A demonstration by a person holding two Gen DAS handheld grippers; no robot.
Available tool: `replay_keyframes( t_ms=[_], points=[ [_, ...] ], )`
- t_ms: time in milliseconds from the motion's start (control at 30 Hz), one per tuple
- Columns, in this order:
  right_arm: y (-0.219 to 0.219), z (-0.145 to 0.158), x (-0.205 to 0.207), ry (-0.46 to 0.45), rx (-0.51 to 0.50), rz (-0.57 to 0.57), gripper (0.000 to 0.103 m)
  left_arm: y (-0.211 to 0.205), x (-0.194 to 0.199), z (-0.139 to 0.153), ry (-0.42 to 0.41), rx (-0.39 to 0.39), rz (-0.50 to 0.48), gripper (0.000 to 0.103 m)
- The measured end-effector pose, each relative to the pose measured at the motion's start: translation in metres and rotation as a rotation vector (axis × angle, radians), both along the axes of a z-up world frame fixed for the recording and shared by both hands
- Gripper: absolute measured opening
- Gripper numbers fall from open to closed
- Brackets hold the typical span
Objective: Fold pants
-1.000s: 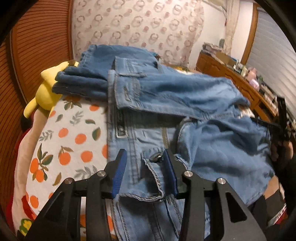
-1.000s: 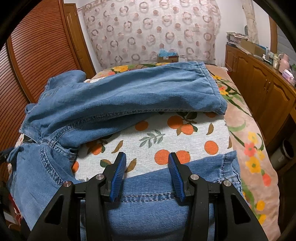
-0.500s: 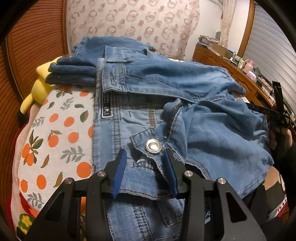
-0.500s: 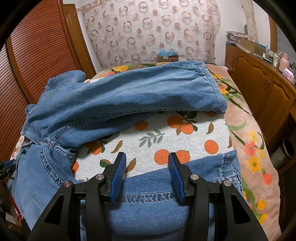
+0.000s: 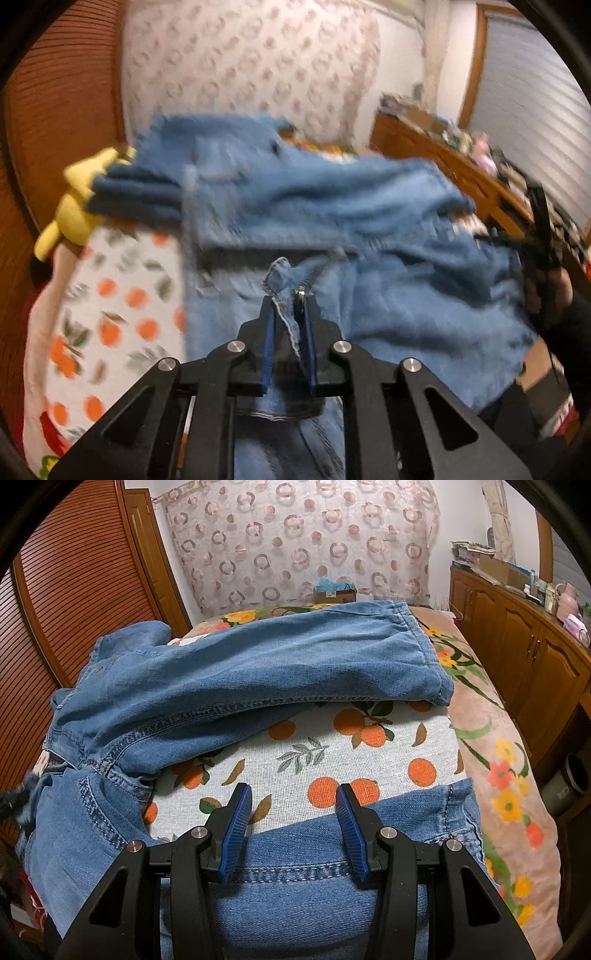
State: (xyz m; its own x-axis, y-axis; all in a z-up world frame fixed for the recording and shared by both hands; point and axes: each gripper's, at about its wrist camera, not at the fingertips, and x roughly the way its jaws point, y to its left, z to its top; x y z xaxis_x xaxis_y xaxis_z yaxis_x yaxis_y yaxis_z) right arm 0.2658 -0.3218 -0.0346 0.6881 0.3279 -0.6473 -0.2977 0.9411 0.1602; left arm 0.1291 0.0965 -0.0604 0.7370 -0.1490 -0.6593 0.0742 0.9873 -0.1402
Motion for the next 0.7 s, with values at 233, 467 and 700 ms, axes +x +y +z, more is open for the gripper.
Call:
replay_keyframes(
  t_ms=[233, 467, 700],
  points=[
    [0.001, 0.0, 0.0, 0.002, -0.008, -0.001, 0.049, 0.04, 0.037, 0.012, -0.052, 0.022, 0.094, 0.015],
    [0.001, 0.0, 0.0, 0.003, -0.016, -0.004, 0.049, 0.044, 0.055, -0.028, 0.136, 0.043, 0.063, 0.017],
    [0.041, 0.037, -0.027, -0.167, -0.122, 0.085, 0.049, 0.059, 0.047, -0.026, 0.129, 0.029, 0.098, 0.024]
  ],
)
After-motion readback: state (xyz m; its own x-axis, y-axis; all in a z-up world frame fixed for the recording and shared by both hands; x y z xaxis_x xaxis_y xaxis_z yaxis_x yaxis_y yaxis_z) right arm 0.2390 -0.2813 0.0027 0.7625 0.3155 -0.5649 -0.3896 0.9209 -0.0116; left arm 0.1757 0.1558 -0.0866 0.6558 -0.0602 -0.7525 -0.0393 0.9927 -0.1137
